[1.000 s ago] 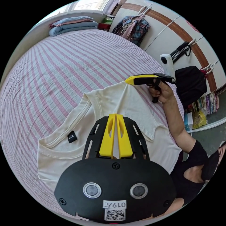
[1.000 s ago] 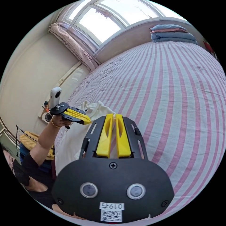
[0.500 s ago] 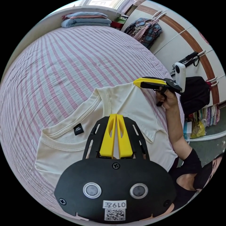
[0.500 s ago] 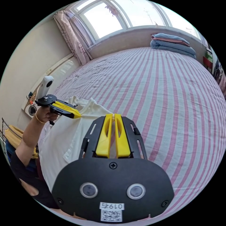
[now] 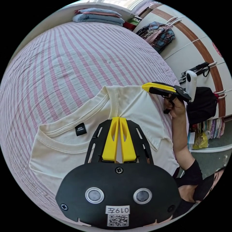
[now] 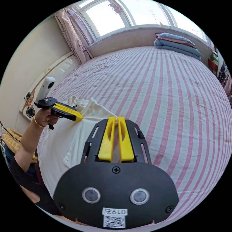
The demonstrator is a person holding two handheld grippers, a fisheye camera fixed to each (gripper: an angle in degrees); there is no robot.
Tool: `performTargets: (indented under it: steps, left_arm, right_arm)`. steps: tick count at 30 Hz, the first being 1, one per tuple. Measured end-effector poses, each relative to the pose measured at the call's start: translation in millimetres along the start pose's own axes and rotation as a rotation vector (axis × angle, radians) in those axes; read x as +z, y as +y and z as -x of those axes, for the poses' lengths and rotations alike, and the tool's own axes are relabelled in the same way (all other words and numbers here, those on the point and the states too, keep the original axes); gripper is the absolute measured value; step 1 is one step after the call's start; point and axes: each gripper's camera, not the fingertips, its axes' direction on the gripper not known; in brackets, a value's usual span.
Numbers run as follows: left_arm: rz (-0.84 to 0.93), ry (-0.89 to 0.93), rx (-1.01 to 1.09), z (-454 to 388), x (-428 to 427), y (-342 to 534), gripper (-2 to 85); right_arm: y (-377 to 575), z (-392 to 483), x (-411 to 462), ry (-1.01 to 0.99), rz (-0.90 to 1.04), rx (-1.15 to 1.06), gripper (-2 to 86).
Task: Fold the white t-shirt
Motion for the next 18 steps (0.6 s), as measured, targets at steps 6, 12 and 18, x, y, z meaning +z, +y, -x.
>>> performTargets:
  steps: [6, 12, 18]
  left_arm:
    - [0.019, -0.086, 0.047, -29.0, -2.7, 4.3, 0.8]
    - [0.013, -0.092, 0.042, -44.9, -1.9, 13.8, 0.8]
    - [-0.019, -0.027, 0.031, -56.9, -9.4, 31.2, 1.0]
  right_arm:
    - [6.3, -11.4, -23.1, -0.058, -0.043, 0.003, 5.6]
    - [11.1, -9.0, -41.1, -0.048, -0.061, -0.04, 5.6]
    - [16.0, -5.7, -61.4, -0.056, -0.081, -0.089, 4.6]
